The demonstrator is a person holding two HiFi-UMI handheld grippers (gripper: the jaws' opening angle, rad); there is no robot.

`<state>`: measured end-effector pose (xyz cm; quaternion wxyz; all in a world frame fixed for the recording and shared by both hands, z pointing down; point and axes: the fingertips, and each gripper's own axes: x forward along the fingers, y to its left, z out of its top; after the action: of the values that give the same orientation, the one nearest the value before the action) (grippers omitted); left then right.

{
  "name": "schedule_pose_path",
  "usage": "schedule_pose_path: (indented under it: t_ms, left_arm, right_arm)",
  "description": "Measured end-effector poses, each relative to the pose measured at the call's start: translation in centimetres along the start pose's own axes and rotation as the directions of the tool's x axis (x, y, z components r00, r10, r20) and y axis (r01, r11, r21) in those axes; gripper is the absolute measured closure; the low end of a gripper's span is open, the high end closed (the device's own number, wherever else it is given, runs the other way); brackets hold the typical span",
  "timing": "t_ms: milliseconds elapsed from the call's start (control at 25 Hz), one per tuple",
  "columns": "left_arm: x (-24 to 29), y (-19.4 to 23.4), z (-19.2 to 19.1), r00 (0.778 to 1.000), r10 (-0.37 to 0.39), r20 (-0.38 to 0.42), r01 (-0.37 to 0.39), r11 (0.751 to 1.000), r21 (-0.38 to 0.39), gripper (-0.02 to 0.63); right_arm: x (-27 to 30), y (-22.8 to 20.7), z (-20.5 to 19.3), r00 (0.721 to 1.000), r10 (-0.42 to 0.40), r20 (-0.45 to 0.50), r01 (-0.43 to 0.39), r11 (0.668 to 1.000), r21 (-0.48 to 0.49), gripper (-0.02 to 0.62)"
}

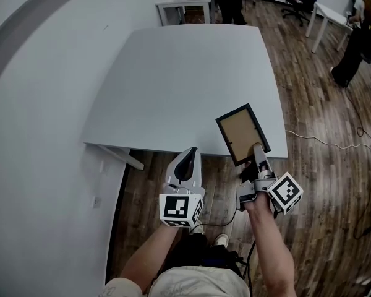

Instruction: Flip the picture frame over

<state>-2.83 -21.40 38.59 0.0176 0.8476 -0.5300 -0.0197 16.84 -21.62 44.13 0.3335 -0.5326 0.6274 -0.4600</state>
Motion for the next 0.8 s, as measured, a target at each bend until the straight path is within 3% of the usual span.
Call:
schedule_pose_path:
  t_ms: [120,360,800]
  left_arm:
    - [-0.1,0.2,0.1,1.0,0.007,0.001,-0.007,1.0,-0.001,0.604]
    - [-0.7,0.4,-0.5,1.0,0.008,-0.009,-0.008,1.0,0.006,0.604]
    - [-0.6,1.0,-1.6,1.0,0.01,-0.029,-0.01,1.0,0.002,0.604]
  right_arm:
    - [0.2,-0.2,0.0,0.999,0.043,0.01,-0.043,0.996,0.073,0.517]
    - [-0.1,-1.4,-0.8,0.999,0.019,0.025,-0.023,0.986,0.166,0.517]
    - [-0.2,-4.8,-2.5,0.998,-0.048,0.03,0.041,0.978,0.203,0.517]
